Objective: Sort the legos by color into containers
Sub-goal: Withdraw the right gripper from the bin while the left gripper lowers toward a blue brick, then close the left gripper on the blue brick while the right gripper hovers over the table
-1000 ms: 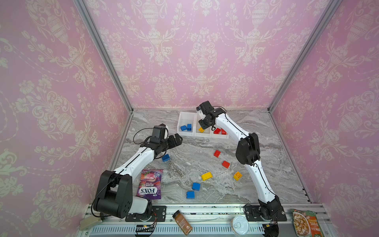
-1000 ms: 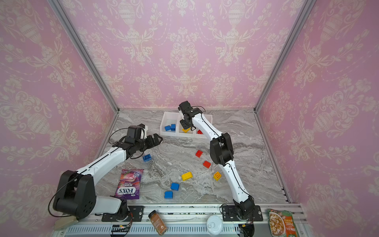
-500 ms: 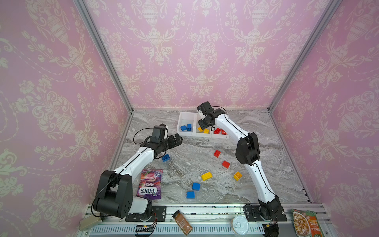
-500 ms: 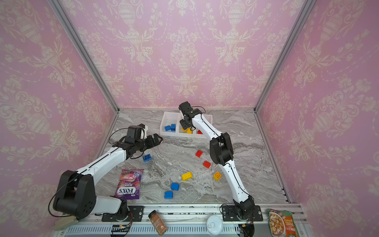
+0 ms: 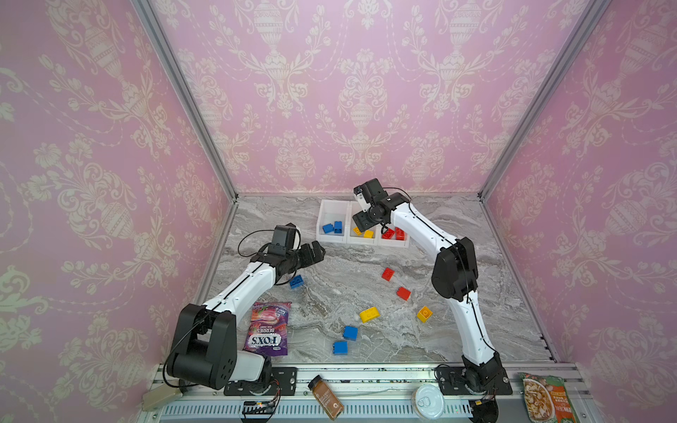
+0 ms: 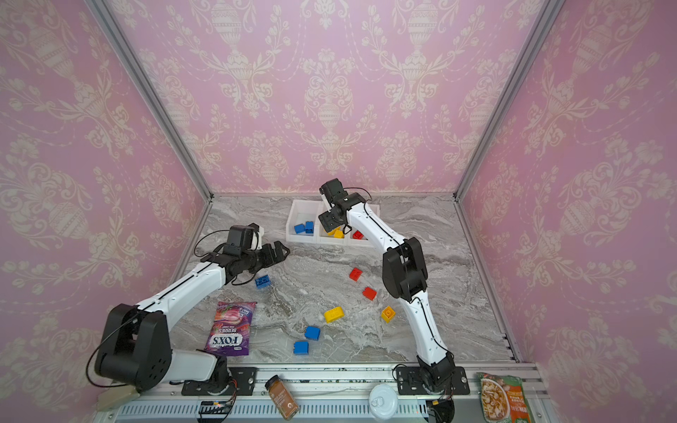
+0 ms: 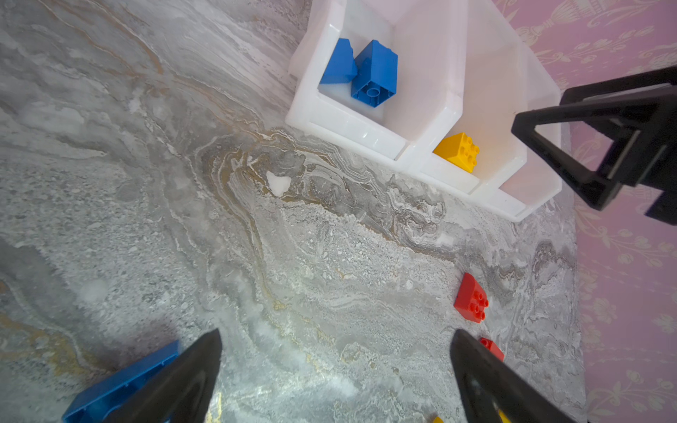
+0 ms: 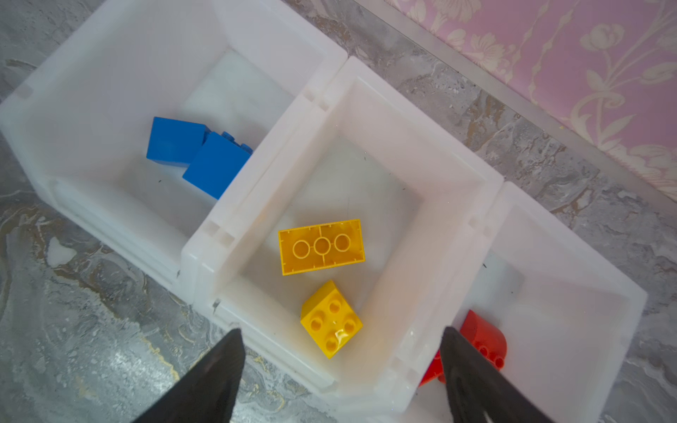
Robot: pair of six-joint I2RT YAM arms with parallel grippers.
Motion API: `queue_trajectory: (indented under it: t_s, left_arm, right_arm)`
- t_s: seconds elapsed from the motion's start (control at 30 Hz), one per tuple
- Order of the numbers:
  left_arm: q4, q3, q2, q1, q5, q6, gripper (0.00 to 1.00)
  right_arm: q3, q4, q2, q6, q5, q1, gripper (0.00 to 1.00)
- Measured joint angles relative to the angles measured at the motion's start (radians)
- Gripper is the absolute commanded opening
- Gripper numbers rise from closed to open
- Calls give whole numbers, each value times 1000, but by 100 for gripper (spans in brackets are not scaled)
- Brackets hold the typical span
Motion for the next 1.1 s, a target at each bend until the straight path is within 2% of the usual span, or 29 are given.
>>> queue_trajectory:
  t_s: [0.13, 0.3, 0.47, 0.63, 0.83, 1.1]
  left_arm:
    - [-93, 39, 0, 0, -61, 5, 99]
    - [-237, 101, 0, -1, -143, 9, 99]
    - [-350, 108, 4, -2, -187, 21, 99]
    - [-418, 109, 44, -9, -246, 27, 97]
    - [-490, 135, 163, -10, -296, 31, 94]
    - [-492, 161, 207, -10, -323, 24, 91]
  right_arm:
    - [-98, 17, -87, 5, -10, 22, 100]
    - [-207, 25, -195, 20, -35, 41, 100]
    - [-386, 72, -343, 59, -89, 45, 100]
    - [-564, 127, -475, 113, -159, 45, 100]
    - [-745, 193, -581, 177, -272, 45, 100]
    - [-979, 287, -706, 250, -395, 43, 100]
